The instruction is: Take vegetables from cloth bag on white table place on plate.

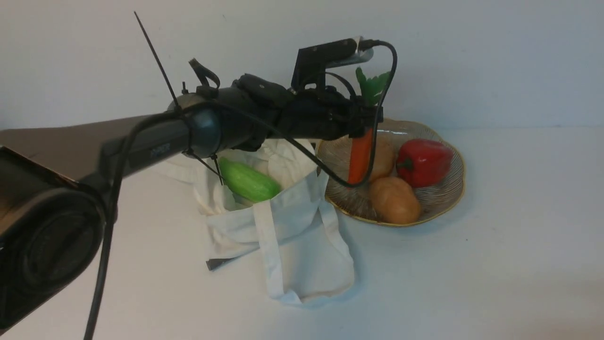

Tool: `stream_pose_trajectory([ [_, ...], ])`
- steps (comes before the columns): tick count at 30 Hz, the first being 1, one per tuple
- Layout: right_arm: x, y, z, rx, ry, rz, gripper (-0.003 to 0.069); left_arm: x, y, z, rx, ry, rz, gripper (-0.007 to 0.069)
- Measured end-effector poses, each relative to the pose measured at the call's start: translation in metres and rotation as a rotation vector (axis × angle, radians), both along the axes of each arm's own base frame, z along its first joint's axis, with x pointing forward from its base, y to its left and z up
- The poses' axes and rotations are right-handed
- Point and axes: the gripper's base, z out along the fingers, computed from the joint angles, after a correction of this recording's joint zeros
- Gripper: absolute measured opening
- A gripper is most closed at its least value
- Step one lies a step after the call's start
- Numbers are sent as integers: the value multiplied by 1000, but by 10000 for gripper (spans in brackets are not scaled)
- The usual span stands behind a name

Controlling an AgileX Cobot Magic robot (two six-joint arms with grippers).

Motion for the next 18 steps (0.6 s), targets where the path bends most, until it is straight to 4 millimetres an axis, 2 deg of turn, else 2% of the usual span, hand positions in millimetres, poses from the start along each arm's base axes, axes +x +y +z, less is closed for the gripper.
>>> stream_pose_trajectory([
  [1,0,0,0,0,0,0,-15,0,0,0,3,-4,-6,442],
  [2,0,0,0,0,0,0,-15,0,0,0,5,-6,-7,461],
  [4,0,0,0,0,0,0,-15,-1,0,2,13,-18,-18,573],
  [5,0,0,0,0,0,0,-15,-1,0,1,14,-19,-19,582],
  [7,0,0,0,0,0,0,-15,-2,-1,1,15,-15,-39,660],
  [9,0,0,0,0,0,0,-15,-8,-5,4,25,-8,-117,677],
  [14,0,0,0,0,0,0,-15,-28,-4,33,78,-37,-279,565],
  [15,0,0,0,0,0,0,-15,-33,-3,44,95,-52,-300,508],
  [16,0,0,0,0,0,0,-15,-44,3,67,135,-82,-342,414],
  [17,0,0,0,0,0,0,-15,-53,7,82,162,-86,-358,323],
  [18,0,0,0,0,0,0,-15,-56,9,89,159,-89,-355,291],
])
